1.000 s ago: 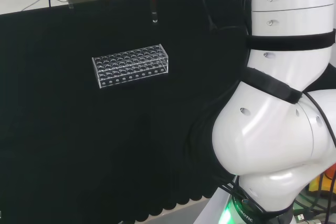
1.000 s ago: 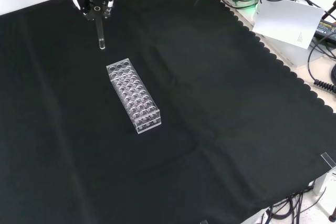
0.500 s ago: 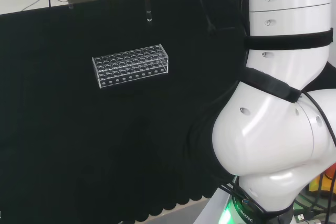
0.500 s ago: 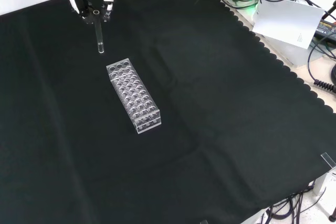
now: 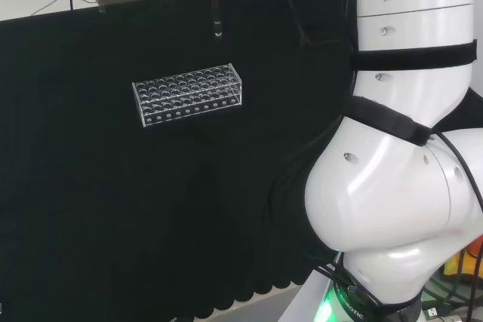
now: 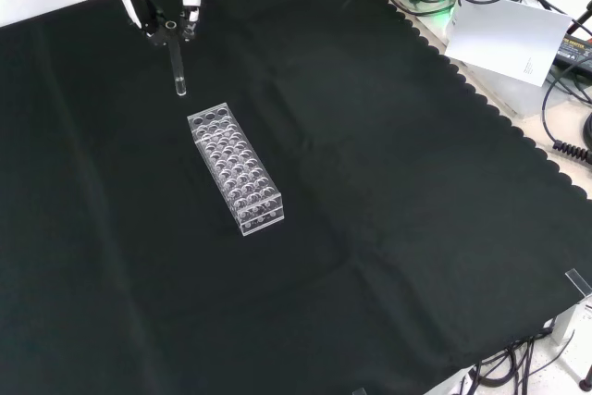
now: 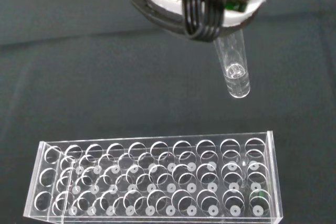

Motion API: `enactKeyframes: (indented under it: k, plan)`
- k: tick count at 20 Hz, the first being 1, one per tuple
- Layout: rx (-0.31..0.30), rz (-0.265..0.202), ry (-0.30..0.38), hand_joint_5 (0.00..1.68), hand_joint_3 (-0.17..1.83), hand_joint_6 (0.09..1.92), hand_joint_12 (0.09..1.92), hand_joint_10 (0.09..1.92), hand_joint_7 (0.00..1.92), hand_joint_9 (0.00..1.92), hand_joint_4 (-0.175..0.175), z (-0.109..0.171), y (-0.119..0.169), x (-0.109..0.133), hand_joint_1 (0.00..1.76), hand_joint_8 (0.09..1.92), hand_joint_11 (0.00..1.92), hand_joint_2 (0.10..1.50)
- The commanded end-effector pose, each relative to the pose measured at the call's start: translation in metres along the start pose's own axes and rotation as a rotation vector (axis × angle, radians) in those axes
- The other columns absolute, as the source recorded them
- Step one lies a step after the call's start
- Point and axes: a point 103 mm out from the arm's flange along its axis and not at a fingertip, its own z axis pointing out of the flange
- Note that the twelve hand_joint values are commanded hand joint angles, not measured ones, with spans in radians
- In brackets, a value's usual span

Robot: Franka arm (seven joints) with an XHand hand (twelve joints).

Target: Put the test tube back in the rack.

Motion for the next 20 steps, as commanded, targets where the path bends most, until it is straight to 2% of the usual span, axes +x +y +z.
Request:
enactKeyframes:
  k: [1,8,16,20]
  plan:
    - [0.018,-0.002,0.000,1.28,0.49,0.38,0.98,0.09,1.38,1.51,-0.175,0.011,0.005,-0.001,1.43,0.75,1.15,0.71]
    - [0.035,0.000,0.002,1.28,0.49,0.38,0.98,0.09,1.38,1.51,-0.175,0.018,0.008,-0.002,1.43,0.75,1.15,0.71]
    - [0.068,0.005,0.012,1.28,0.49,0.38,0.98,0.09,1.38,1.51,-0.175,0.047,0.019,-0.006,1.43,0.75,1.15,0.71]
    - [0.075,0.003,0.020,1.28,0.49,0.38,0.98,0.09,1.38,1.51,-0.175,0.047,0.018,-0.006,1.43,0.75,1.15,0.71]
